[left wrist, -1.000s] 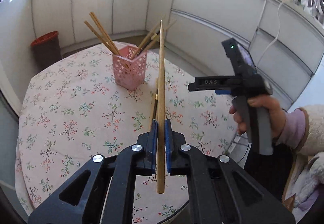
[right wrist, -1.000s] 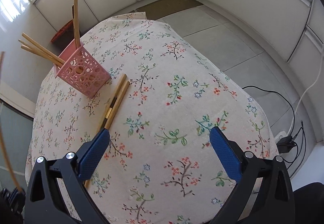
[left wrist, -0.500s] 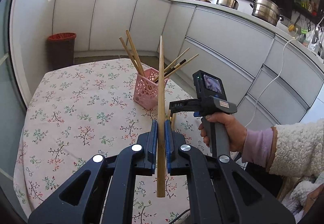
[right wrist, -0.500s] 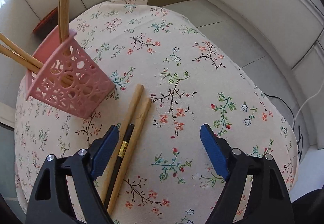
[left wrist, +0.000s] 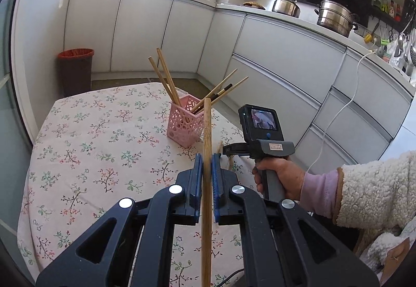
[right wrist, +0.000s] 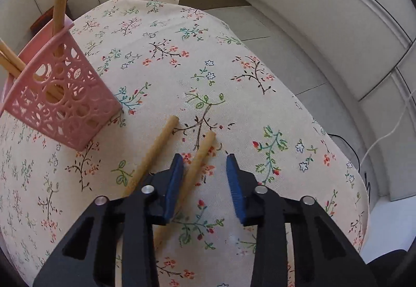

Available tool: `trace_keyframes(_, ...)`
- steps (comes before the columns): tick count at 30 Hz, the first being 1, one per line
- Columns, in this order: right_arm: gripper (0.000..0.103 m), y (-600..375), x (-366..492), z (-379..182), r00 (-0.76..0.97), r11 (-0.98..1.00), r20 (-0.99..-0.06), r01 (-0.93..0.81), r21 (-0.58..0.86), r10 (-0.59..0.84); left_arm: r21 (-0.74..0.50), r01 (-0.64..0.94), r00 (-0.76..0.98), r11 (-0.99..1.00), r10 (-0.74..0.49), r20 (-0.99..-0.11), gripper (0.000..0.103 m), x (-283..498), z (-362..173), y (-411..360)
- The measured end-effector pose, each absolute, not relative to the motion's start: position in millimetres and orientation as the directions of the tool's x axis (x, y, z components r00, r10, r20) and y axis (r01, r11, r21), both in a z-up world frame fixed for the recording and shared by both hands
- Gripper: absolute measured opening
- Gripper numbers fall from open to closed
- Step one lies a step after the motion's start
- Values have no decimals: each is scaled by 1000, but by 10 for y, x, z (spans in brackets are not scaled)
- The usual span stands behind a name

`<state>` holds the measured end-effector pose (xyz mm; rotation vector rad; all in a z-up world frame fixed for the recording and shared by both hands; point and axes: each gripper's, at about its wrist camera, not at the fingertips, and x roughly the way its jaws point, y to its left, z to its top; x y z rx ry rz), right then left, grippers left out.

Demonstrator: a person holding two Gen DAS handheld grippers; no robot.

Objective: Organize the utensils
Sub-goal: 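Lift the chopstick with the left gripper while the right grasps another, then carry both held chopsticks over the pink cup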

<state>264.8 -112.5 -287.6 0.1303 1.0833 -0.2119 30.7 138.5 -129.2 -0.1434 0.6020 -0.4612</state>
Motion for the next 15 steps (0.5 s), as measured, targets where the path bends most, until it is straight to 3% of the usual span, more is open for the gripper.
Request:
trace_keyframes(5,7,-1421,2554,-2878,455,947,-890,299,120,-31,-285,326,729,901,-431,-532,7,368,-1337,1470)
trace_keyframes(11,7,-1773,2311,-2797,503,896,-853,303,326,140,-320,320,732,892,-447,-515,6,384,-1313,1505)
trace_keyframes(15,7,-1872,2059,-2563,553,888,-812,257,381,189,-351,285,742,892,-437,-509,6,409,-1285,1540)
